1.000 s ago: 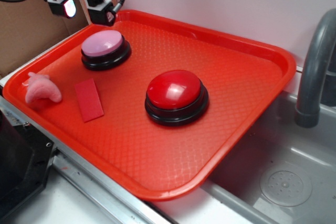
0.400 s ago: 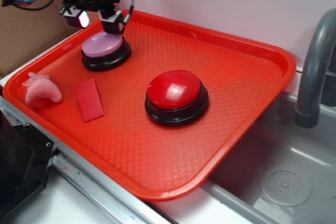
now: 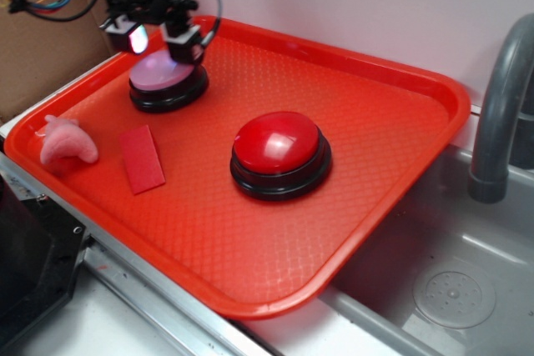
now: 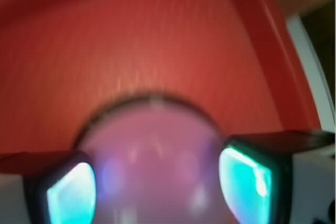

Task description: Push the pink button.

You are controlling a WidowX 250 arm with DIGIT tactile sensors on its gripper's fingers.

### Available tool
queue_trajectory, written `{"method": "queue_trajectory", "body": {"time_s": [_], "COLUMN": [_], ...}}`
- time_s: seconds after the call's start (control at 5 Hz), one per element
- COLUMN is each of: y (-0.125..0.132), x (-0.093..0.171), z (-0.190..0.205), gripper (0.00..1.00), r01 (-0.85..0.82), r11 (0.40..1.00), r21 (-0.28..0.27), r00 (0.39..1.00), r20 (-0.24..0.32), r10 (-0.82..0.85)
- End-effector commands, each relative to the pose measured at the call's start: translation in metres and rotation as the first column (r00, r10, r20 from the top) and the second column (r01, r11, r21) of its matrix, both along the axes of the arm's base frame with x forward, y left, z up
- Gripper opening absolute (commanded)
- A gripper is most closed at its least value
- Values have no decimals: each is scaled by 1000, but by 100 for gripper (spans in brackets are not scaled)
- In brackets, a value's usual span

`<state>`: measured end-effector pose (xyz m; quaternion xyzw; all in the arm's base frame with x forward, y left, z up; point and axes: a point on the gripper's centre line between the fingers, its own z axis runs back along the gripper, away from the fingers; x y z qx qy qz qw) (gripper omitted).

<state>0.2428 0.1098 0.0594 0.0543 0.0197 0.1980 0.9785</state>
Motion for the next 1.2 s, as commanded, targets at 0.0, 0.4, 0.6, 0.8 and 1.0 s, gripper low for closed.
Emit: {"method": "queue_trajectory", "body": {"time_s": [0.0, 0.4, 0.6, 0.8, 1.0], "y": [4, 11, 10, 7, 6], "x": [-16, -27, -28, -32, -32], "z": [80, 108, 114, 121, 124], "gripper": [100, 100, 100, 100, 100], "r01": [23, -23, -34, -64, -9], "r11": [998, 994, 991, 984, 990], "r21": [61, 109, 128, 164, 144], "r00": [995, 981, 975, 977, 980], "r20": [93, 192, 221, 210, 199], "r10": [-28, 1, 5, 28, -20]}}
